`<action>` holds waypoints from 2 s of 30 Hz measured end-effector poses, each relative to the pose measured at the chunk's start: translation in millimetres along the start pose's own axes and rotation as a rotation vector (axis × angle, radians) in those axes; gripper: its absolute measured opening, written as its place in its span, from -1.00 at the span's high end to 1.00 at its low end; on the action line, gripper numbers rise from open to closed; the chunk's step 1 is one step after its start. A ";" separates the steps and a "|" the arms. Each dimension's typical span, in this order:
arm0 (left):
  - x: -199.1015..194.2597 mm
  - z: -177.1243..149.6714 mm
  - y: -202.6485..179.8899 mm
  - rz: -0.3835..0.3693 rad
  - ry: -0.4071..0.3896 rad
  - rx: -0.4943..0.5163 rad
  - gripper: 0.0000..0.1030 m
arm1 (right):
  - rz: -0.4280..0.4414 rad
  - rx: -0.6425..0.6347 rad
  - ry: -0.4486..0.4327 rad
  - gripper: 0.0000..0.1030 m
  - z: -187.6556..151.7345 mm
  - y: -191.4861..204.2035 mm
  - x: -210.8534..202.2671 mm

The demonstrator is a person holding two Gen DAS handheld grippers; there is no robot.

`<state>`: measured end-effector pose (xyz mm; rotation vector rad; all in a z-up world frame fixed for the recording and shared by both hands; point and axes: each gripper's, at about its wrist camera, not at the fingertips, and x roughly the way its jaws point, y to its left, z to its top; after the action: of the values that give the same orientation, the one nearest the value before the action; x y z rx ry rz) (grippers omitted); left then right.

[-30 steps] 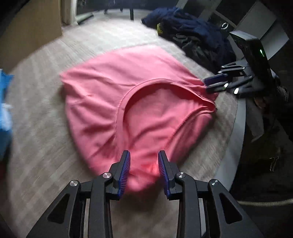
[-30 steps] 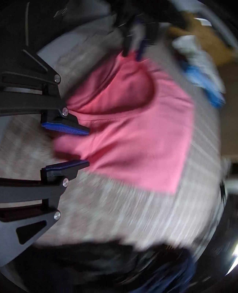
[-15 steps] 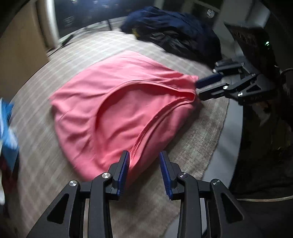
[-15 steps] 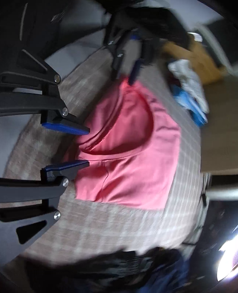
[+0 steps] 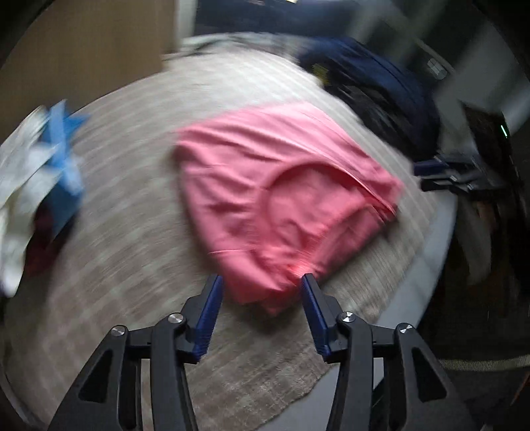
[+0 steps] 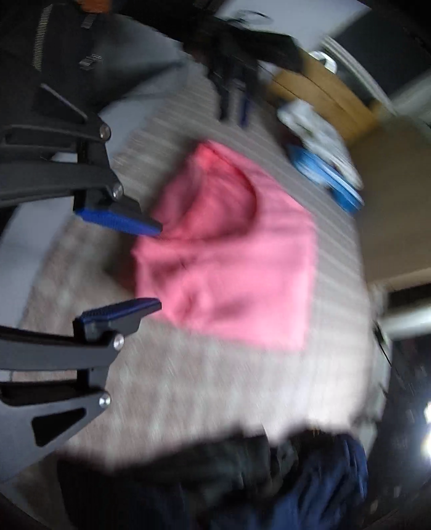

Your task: Fold clothes

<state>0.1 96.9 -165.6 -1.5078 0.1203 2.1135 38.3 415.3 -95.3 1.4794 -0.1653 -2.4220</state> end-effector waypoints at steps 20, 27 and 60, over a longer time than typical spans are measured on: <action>42.4 11.8 15.1 0.029 -0.059 -0.369 -0.37 | -0.150 0.155 -0.024 -0.15 29.2 -16.8 52.1; 71.7 37.1 3.3 0.077 0.043 -0.313 -0.38 | -0.154 0.171 0.013 -0.15 37.6 -24.7 72.7; 109.6 54.2 -46.5 0.270 0.083 -0.309 -0.84 | -0.080 0.083 -0.028 -0.50 26.3 -10.5 92.7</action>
<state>-49.7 197.2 -233.5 -1.8484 0.0278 2.3660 -26.4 395.1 -164.5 1.5147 -0.2202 -2.5288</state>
